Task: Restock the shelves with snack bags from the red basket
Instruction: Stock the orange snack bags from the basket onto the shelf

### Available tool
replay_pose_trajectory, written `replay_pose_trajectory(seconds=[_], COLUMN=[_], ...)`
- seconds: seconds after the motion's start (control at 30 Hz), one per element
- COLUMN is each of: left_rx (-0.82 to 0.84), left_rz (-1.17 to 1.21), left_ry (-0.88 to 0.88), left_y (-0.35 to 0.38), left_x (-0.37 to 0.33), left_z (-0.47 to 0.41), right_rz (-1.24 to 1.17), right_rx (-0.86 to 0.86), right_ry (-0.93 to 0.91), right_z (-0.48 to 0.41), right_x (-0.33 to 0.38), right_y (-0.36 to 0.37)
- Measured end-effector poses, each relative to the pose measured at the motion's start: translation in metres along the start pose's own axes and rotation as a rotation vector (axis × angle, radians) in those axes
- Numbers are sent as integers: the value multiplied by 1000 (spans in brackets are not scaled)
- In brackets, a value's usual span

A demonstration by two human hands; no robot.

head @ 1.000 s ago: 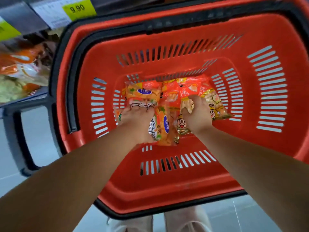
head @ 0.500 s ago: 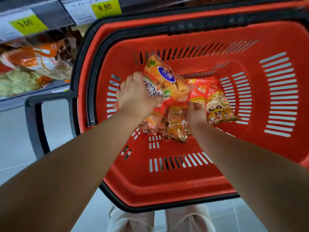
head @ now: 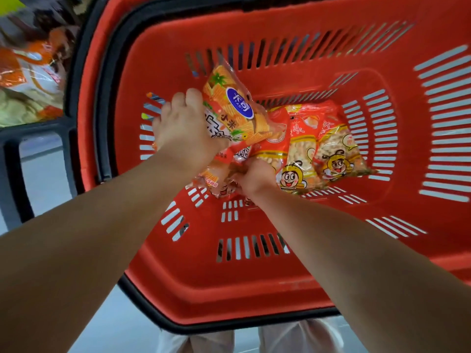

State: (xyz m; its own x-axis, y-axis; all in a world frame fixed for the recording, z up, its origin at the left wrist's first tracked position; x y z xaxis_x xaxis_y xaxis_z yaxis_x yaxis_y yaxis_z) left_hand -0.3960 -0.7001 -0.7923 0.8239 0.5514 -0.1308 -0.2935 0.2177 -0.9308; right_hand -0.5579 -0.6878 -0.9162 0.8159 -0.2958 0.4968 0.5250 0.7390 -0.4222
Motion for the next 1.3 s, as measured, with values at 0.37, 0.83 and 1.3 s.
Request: replay_pose_trajectory(seconds=[0.37,0.83,1.3], left_rx=[81,189,85], left_rz=[21,-120,92], left_ry=[-143,-68,-125], left_y=[1,35,-217], left_x=[-6,-10,-32], left_z=[11,20,120], right_rz=[502,586,249], right_rx=[-93,-78,-367], right_ry=[-207,130,-123], right_z=[68,35,231], right_x=[-22,-46,97], right_y=[-159,-112,-278])
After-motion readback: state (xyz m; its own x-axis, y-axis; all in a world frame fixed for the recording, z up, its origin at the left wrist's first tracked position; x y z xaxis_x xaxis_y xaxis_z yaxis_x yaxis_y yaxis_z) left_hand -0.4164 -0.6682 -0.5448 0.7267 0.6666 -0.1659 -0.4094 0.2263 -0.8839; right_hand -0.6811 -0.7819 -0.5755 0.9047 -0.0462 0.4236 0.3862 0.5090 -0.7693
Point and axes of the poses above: each hand's wrist, its own z-axis away from the middle knuckle, its own y-axis out of the palm, x = y × z, the point moved 6 cm from there along -z, towards the middle knuckle, and after that the axes turned 6 degrees about -z, right-handed, at the moved point
